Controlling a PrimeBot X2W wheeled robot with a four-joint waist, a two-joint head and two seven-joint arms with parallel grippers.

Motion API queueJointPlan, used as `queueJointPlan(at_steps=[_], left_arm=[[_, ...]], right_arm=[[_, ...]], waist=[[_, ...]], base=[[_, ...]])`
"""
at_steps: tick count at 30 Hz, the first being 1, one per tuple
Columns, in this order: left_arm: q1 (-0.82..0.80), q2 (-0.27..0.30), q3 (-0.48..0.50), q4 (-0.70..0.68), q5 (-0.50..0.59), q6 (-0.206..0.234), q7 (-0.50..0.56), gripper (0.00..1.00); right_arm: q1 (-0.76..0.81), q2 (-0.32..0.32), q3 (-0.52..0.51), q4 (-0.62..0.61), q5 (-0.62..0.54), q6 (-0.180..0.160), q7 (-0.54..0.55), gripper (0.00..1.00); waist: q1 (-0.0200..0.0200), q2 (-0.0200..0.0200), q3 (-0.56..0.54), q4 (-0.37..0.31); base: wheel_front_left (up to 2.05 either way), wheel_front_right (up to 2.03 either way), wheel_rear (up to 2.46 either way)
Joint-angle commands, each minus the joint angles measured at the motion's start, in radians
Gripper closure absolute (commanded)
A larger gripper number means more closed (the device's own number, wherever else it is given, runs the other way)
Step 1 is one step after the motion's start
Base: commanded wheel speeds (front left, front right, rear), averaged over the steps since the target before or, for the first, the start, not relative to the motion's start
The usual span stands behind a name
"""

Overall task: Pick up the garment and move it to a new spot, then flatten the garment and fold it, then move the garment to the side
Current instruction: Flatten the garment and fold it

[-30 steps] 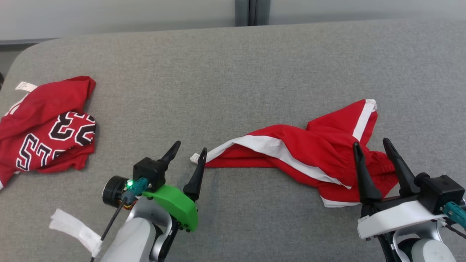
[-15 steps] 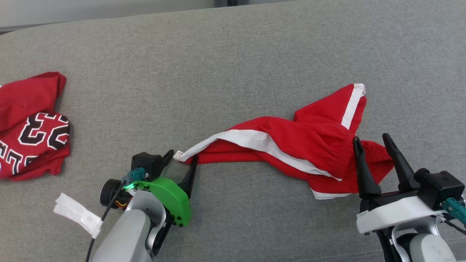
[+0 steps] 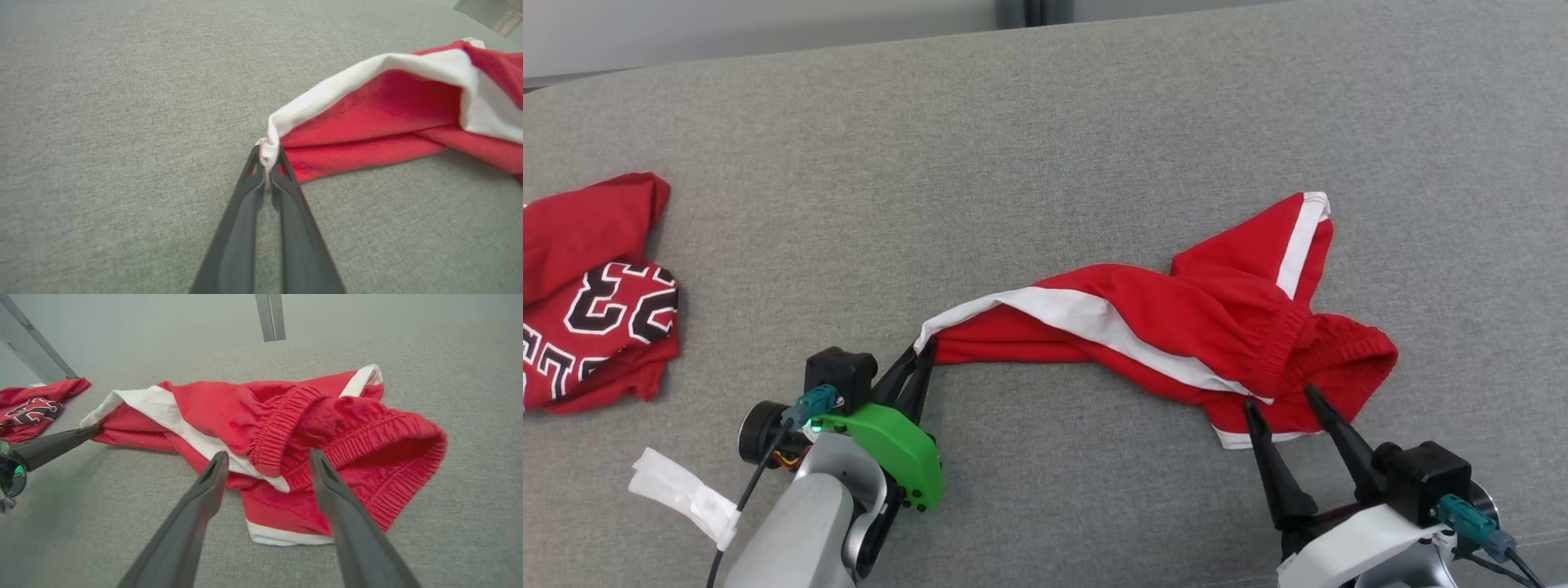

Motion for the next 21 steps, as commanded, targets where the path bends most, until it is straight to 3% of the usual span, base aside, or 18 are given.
queueJointPlan(at_steps=[1,8,10,11,15,21], left_arm=[[0.014,0.012,0.001,-0.009,-0.001,0.006,-0.006,1.00],[0.020,0.010,-0.010,-0.041,-0.001,0.009,-0.013,1.00],[0.023,0.007,-0.014,-0.050,-0.002,0.010,-0.018,1.00],[0.024,0.006,-0.015,-0.058,-0.001,0.012,-0.023,1.00],[0.031,0.013,-0.006,-0.106,-0.002,0.022,-0.052,1.00],[0.042,0.054,0.024,-0.249,0.021,0.060,-0.093,1.00]], right_arm=[[-0.005,-0.009,0.004,0.015,0.010,-0.001,-0.003,0.00],[-0.082,-0.022,0.028,0.138,0.010,-0.001,-0.013,0.00],[-0.101,-0.024,0.038,0.179,0.011,-0.001,-0.013,0.62],[-0.107,-0.026,0.044,0.195,0.020,-0.001,-0.017,1.00],[-0.125,-0.044,0.061,0.188,0.050,-0.001,-0.052,1.00],[-0.166,-0.086,0.069,0.054,0.079,-0.001,-0.096,1.00]], waist=[[0.0000,0.0000,0.000,0.004],[0.0000,0.0000,0.000,0.024],[0.0000,0.0000,-0.003,0.032],[0.0000,0.0000,-0.005,0.037],[0.0000,0.0000,-0.017,0.045],[0.0000,0.0000,-0.044,0.038]], base=[[0.00,0.00,0.00],[0.00,0.00,0.00],[0.00,0.00,0.00],[0.00,0.00,0.00],[0.00,0.00,0.00],[0.00,0.00,0.00]])
